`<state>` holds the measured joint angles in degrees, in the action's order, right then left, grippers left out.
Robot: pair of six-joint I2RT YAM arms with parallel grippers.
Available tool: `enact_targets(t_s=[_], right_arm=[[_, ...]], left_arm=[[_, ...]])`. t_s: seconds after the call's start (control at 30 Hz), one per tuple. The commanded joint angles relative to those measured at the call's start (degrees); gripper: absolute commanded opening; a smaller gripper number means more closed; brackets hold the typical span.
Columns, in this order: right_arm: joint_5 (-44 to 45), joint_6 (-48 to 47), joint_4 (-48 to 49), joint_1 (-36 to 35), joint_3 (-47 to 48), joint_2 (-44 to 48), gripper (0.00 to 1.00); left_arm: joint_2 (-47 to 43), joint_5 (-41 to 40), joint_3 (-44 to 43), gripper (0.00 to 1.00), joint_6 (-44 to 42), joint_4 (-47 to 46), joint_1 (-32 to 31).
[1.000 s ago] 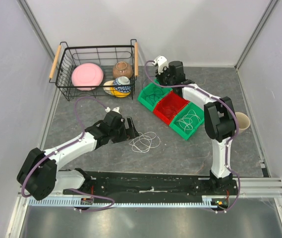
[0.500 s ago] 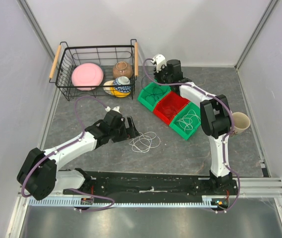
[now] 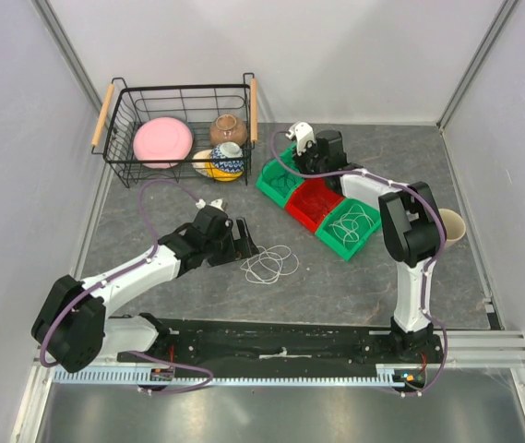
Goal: Wrap the cables
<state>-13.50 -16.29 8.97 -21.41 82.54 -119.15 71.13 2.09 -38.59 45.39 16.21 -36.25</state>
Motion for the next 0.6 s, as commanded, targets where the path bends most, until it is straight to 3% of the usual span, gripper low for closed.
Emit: enact_targets(t_s=[0.0,0.57], right_arm=[[-0.6,-1.5,4.2,0.0,-1.9,6.1,0.0],[9.1,-7.0,-0.6,0.0,-3.6,7.4,0.0]], left_arm=[[0.5,1.0,-1.8,0.98,1.4,-0.6,0.0],[-0.2,0.5,-1.0,0.98,1.1,-0.8,0.0]])
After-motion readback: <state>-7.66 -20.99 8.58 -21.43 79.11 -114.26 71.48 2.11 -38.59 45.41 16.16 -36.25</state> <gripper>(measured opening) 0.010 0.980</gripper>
